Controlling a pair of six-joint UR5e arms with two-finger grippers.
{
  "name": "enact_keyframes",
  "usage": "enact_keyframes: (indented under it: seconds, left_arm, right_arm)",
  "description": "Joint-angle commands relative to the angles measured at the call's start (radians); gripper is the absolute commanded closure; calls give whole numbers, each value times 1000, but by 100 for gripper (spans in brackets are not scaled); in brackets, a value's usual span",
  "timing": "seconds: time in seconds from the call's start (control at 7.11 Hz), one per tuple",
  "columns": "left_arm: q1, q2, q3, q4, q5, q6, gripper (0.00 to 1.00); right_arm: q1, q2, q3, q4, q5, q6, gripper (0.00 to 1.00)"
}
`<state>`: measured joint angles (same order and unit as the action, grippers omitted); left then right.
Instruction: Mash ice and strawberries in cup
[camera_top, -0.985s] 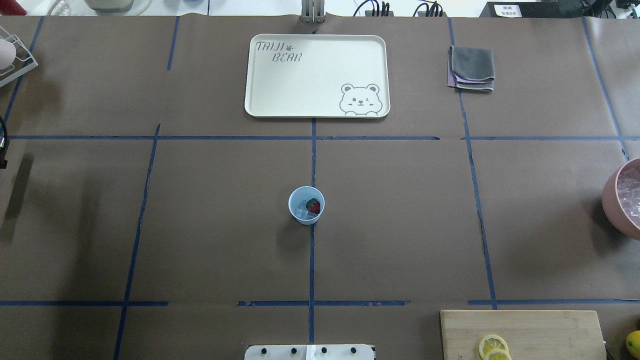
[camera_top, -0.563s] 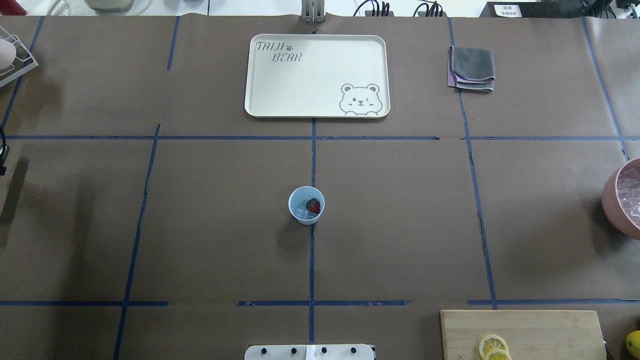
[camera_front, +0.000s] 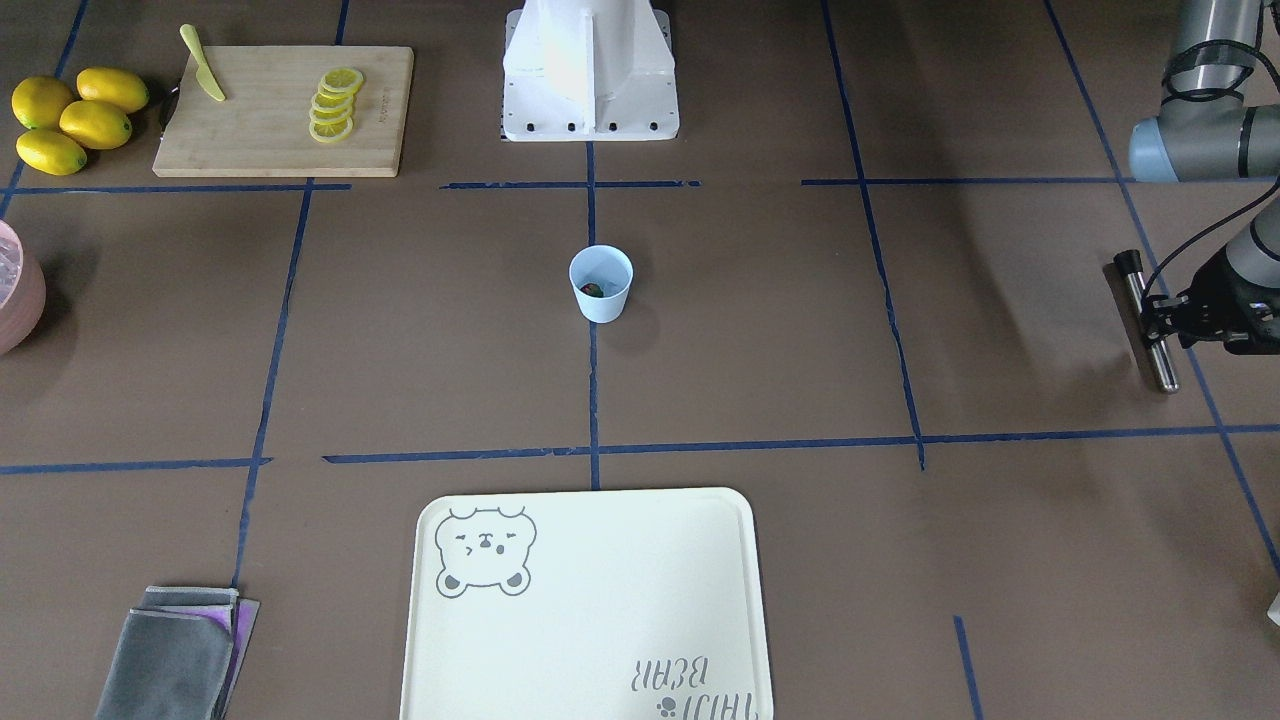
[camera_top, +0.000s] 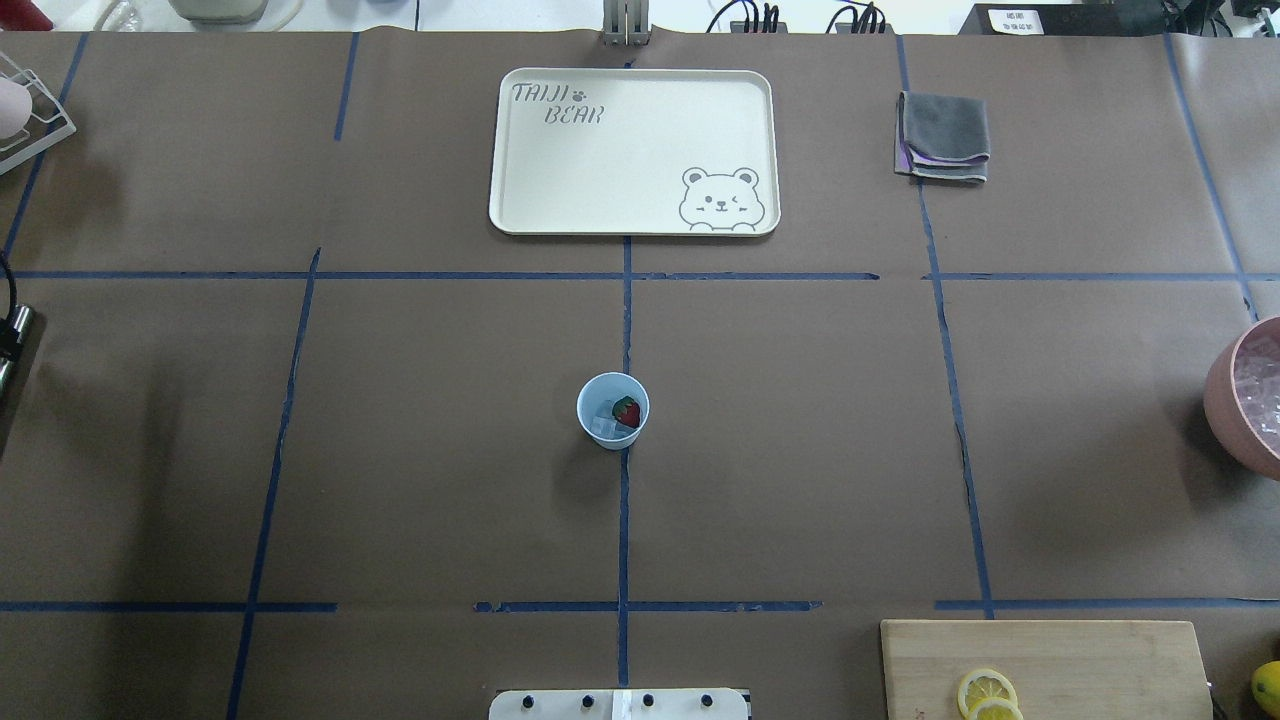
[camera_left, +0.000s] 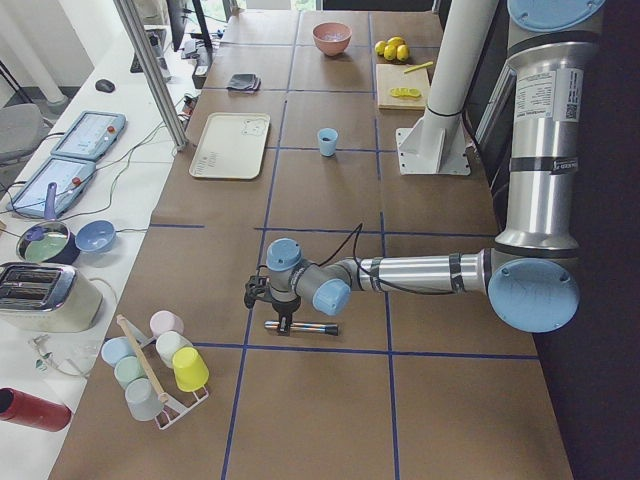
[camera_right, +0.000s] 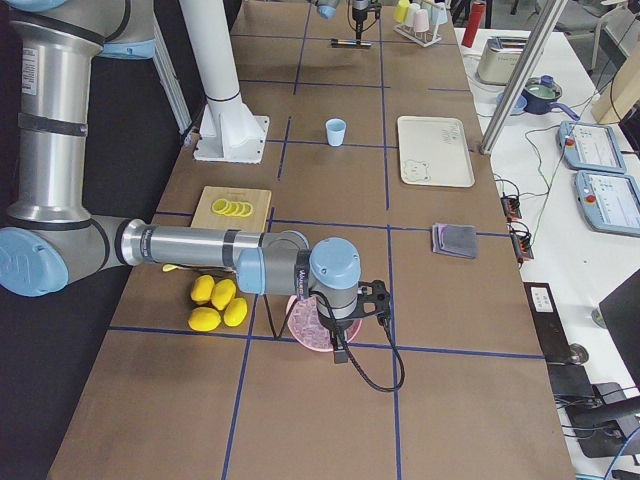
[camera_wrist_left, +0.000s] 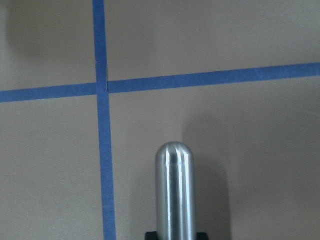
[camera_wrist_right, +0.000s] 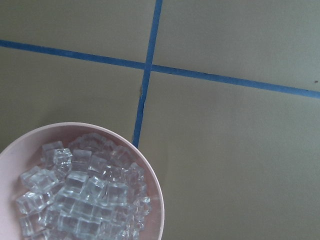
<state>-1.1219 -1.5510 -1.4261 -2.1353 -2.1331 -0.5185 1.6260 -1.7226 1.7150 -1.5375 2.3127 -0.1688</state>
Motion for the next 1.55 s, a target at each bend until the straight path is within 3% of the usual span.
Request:
enact_keyframes:
  seconds: [0.0, 0.14, 0.28, 0.84, 1.13, 1.41]
  left_arm:
    - [1, -4, -2, 3, -2, 0, 0]
    - [-1, -6, -14, 9, -22, 2, 0]
    - [-13, -6, -16, 20, -101, 94, 0]
    - [-400, -59, -22, 395, -168, 575, 0]
    - [-470, -127, -51, 562, -168, 575, 0]
    - [-469, -86, -80, 542, -171, 575, 0]
  right_arm:
    - [0, 0, 0, 0, 1, 0, 0]
    - [0, 0, 2, -1, 1, 0, 0]
    - [0, 0, 2, -1, 1, 0, 0]
    - [0, 0, 8, 0, 1, 0, 0]
    - [0, 1, 9, 0, 1, 0, 0]
    - [0, 2, 11, 0, 1, 2, 0]
